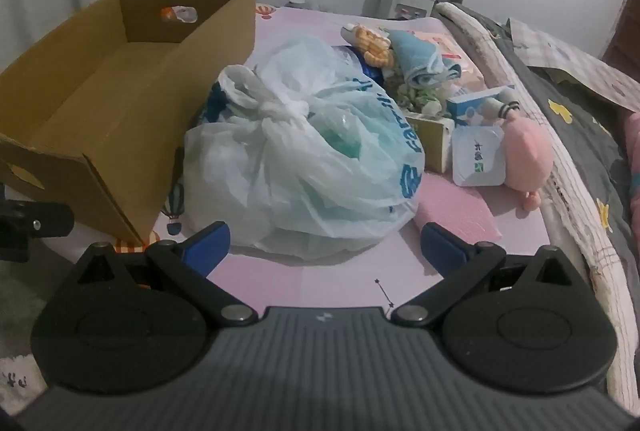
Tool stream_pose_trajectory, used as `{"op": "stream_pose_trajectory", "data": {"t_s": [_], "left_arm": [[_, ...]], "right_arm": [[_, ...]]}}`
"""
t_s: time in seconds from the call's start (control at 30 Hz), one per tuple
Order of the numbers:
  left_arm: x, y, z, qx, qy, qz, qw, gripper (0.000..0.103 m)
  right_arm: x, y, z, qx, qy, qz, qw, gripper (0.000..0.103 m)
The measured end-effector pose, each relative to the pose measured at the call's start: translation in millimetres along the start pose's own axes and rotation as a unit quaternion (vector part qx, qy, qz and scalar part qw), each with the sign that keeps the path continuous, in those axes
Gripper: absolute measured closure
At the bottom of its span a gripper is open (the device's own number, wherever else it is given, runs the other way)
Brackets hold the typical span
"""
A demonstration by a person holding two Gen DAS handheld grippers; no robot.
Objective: Organize soft objects
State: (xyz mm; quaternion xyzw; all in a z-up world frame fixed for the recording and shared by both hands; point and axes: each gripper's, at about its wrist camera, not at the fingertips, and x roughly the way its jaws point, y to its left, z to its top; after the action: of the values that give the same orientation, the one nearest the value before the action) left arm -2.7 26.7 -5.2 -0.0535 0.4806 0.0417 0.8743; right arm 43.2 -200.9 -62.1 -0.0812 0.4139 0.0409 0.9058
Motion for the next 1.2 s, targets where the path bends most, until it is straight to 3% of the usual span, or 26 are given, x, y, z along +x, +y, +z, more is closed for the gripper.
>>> {"op": "stream_pose_trajectory", "data": {"t_s": [1.2], "left_arm": [[-3.8, 1.0, -2.1, 0.003, -0.006, 0.002, 1.0000, 0.000]], "right_arm": [[-2.4, 0.5, -1.4, 0.002, -0.005, -0.002, 1.000, 0.001]]}}
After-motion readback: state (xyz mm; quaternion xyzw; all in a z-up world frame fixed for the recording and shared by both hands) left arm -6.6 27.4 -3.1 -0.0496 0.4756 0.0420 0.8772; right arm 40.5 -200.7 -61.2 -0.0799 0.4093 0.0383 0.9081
